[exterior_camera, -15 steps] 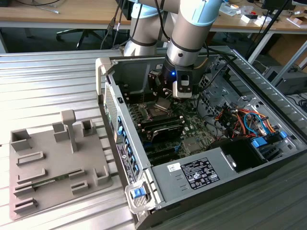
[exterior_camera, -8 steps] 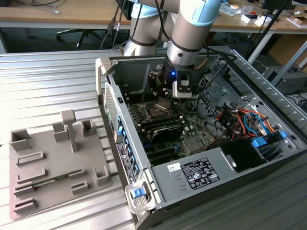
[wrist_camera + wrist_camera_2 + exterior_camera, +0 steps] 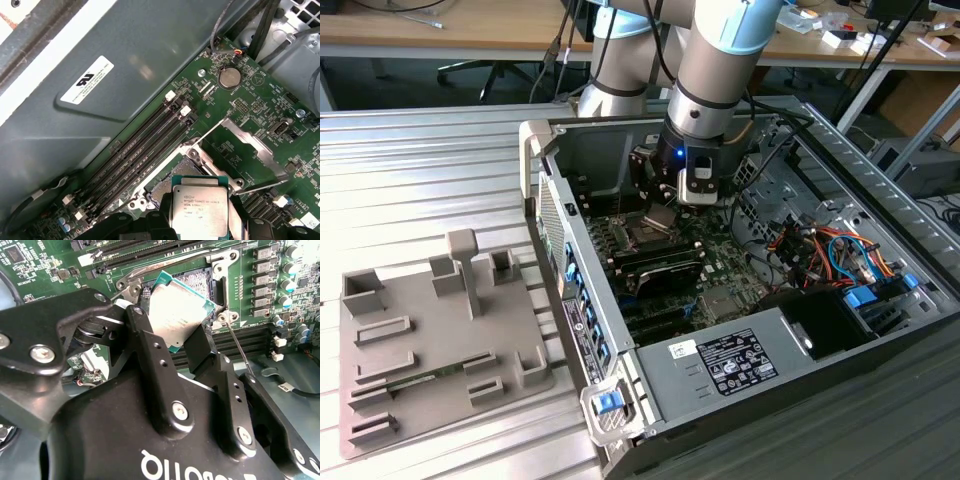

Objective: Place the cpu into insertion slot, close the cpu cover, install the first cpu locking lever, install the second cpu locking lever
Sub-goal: 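Place the cpu into insertion slot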

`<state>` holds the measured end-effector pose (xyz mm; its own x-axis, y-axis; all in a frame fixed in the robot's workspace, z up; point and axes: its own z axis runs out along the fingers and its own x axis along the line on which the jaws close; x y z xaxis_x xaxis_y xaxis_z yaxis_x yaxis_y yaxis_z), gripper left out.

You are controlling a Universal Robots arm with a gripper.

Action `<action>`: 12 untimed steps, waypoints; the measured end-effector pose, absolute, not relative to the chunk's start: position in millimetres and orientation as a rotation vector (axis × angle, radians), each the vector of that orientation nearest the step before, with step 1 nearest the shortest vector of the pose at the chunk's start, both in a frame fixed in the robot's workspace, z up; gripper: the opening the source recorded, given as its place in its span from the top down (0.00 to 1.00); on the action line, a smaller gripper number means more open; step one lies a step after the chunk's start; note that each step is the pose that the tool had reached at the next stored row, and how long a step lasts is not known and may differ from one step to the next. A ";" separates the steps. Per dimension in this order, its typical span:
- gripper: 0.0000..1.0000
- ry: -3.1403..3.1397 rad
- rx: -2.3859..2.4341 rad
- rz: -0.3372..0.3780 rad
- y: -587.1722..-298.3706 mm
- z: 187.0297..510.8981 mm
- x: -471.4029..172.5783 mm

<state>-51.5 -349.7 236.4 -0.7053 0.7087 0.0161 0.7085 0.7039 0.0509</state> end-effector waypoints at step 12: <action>0.47 2.883 1.231 0.083 -349.7 236.3 -51.5</action>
<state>-51.5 -349.7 236.3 -0.6918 0.7219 0.0161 0.7216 0.6904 0.0509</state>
